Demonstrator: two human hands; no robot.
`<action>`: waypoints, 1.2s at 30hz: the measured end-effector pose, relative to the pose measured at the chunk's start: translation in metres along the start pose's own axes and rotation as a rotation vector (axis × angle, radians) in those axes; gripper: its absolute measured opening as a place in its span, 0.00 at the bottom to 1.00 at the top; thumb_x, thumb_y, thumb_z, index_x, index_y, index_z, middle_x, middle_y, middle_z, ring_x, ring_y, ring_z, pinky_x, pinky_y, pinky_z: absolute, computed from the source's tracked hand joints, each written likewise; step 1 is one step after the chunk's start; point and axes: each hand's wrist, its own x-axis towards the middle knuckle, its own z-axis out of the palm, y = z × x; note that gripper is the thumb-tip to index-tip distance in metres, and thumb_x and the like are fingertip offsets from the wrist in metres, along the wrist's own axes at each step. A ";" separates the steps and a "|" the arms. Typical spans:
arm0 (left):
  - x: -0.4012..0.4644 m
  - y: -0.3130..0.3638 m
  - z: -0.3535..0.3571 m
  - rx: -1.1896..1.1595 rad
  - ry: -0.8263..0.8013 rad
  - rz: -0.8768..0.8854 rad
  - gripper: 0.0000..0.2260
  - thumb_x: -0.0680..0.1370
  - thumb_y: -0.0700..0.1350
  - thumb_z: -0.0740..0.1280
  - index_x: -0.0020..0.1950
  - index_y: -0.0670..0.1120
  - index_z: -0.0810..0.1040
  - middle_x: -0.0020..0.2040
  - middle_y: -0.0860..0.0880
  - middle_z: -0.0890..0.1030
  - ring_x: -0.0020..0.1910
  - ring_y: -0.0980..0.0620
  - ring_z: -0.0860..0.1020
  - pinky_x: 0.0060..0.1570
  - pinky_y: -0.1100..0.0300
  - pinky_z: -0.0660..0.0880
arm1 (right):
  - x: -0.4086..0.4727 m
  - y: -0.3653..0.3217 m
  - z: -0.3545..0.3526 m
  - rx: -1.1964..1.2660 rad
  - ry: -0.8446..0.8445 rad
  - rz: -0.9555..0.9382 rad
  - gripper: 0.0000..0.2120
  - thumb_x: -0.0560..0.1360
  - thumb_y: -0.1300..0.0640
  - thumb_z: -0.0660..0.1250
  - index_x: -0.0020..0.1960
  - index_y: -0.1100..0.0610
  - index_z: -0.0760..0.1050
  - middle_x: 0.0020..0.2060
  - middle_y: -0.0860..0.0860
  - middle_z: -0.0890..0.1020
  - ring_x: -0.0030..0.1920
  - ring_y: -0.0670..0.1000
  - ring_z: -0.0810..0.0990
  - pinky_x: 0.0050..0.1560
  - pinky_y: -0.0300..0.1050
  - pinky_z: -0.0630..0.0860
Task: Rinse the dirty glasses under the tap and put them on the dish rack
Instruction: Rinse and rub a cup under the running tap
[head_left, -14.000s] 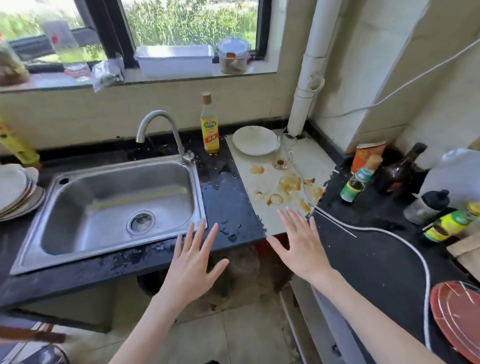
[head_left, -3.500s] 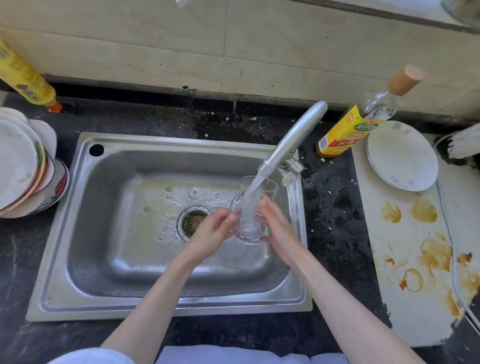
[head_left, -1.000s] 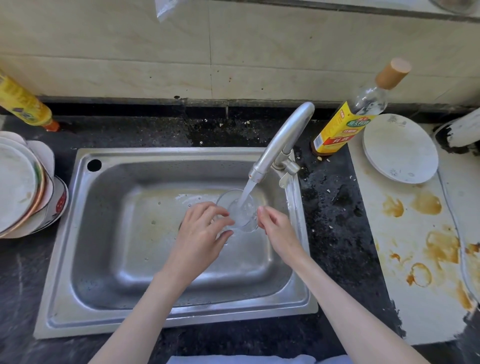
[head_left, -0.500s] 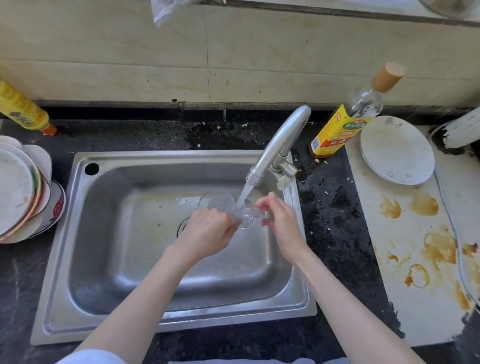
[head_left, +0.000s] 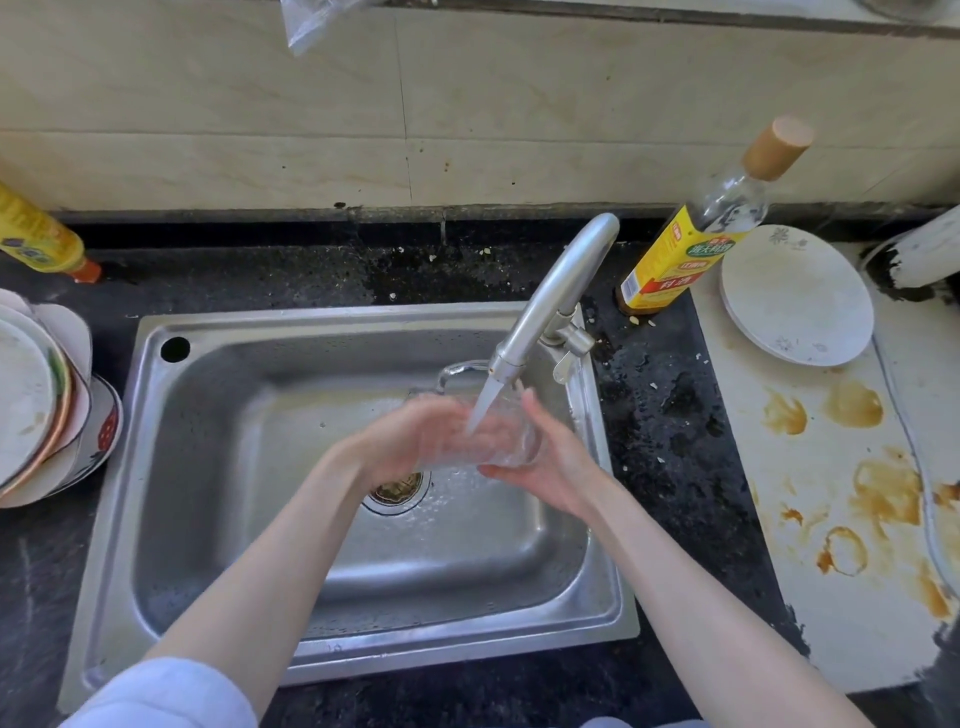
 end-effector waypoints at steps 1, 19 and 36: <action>0.004 -0.001 -0.001 -0.061 -0.056 -0.046 0.25 0.71 0.45 0.58 0.68 0.39 0.70 0.66 0.41 0.74 0.65 0.42 0.72 0.66 0.52 0.68 | -0.003 -0.003 0.002 -0.041 0.019 -0.007 0.17 0.72 0.44 0.64 0.52 0.53 0.81 0.60 0.54 0.77 0.62 0.56 0.75 0.54 0.57 0.77; 0.016 -0.006 0.006 -0.082 0.153 0.050 0.11 0.69 0.41 0.63 0.44 0.42 0.85 0.47 0.41 0.84 0.46 0.46 0.83 0.53 0.56 0.78 | 0.004 -0.014 -0.012 -0.025 -0.012 -0.009 0.07 0.73 0.49 0.65 0.47 0.51 0.76 0.42 0.53 0.80 0.40 0.52 0.77 0.43 0.47 0.71; 0.025 0.005 0.014 0.408 -0.010 0.038 0.14 0.71 0.45 0.65 0.53 0.40 0.81 0.53 0.42 0.82 0.54 0.49 0.81 0.57 0.59 0.75 | 0.011 -0.013 -0.024 0.054 0.298 0.190 0.28 0.68 0.41 0.71 0.63 0.54 0.73 0.56 0.55 0.78 0.49 0.55 0.80 0.38 0.47 0.79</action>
